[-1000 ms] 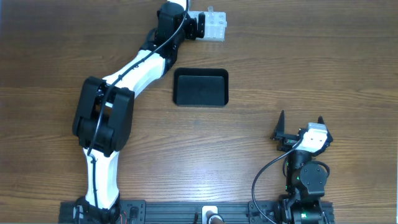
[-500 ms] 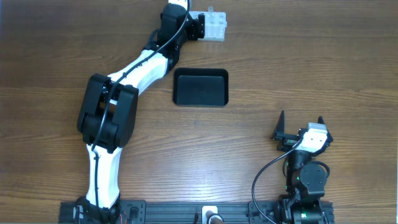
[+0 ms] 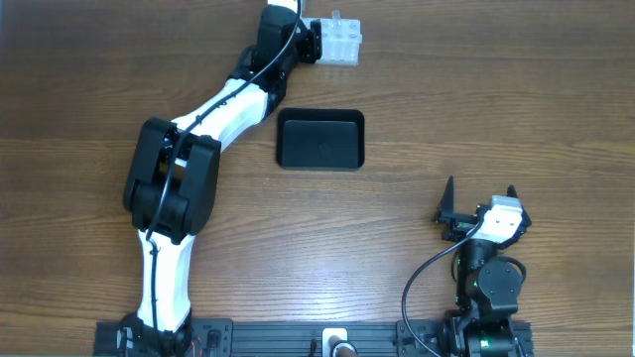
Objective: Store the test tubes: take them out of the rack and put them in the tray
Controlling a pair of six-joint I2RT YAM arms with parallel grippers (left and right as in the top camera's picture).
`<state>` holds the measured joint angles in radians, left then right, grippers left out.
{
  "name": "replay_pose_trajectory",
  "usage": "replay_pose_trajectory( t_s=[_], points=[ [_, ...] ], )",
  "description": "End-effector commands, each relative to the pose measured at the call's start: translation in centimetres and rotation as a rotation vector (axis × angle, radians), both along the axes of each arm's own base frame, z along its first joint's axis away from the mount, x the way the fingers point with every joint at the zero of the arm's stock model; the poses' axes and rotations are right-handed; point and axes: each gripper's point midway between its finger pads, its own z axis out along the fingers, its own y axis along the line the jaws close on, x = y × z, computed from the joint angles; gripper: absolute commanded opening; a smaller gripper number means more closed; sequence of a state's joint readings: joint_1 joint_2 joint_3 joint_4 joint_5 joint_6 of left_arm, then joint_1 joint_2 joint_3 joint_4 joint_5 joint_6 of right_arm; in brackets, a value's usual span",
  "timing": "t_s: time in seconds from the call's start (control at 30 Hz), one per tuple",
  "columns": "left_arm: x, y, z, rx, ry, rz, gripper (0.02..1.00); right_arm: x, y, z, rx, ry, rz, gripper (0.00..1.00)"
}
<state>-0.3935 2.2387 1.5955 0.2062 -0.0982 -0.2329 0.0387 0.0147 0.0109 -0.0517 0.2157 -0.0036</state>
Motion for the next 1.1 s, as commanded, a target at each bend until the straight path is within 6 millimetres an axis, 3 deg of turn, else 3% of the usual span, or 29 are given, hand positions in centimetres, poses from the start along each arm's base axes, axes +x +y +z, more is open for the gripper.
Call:
replay_pose_trajectory(
  t_s=[0.03,1.1],
  points=[
    [0.24,-0.23,-0.6,-0.011,0.015,0.009,0.663,-0.02,-0.09,-0.14,-0.001,0.0,-0.002,0.991],
    [0.12,0.26,-1.1,0.003,0.034,0.027,0.235,-0.02,-0.09,-0.14,-0.001,0.0,-0.002,0.993]
  ],
)
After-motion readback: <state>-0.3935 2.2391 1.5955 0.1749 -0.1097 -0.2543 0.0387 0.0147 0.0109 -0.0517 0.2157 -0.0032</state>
